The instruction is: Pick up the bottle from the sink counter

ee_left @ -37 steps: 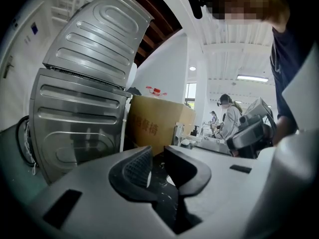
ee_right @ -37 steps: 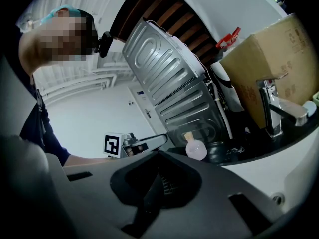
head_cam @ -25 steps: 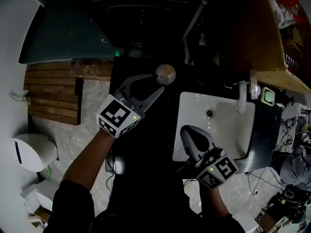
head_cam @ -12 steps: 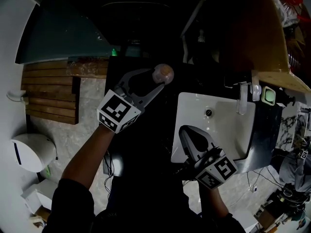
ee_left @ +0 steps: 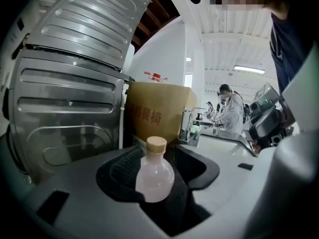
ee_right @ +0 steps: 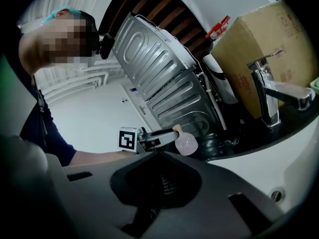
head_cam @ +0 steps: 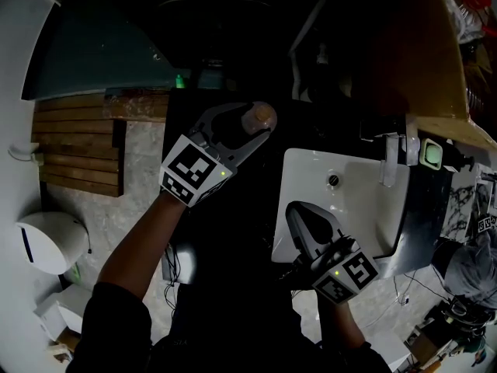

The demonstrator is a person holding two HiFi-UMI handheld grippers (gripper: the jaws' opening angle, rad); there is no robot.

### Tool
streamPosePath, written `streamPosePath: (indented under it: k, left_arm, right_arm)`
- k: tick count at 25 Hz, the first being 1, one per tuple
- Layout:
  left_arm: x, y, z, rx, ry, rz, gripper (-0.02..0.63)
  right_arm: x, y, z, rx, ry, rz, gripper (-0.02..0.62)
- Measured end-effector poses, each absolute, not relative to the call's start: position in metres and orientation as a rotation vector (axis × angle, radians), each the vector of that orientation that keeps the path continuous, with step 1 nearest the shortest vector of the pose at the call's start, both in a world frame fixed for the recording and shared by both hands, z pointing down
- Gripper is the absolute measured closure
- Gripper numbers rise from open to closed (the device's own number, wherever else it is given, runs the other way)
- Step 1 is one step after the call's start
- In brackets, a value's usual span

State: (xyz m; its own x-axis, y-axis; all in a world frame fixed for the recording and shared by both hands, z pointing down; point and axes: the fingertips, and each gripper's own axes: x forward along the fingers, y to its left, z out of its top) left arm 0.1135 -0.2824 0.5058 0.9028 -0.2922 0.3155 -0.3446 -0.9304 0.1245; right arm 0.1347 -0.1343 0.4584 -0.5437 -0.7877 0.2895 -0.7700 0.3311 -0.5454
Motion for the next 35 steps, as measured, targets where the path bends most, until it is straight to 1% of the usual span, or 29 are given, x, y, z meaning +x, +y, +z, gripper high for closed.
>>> streamPosePath:
  k: [26, 35]
  left_arm:
    - [0.128, -0.295, 0.512, 2.931, -0.464, 0.454, 0.394]
    - [0.129, -0.297, 0.516, 2.936, -0.454, 0.45, 0.414]
  right_arm:
    - [0.137, -0.136, 0.47, -1.474, 2.537, -1.05, 0.574]
    - [0.137, -0.135, 0.472, -1.478, 2.537, -1.059, 0.574]
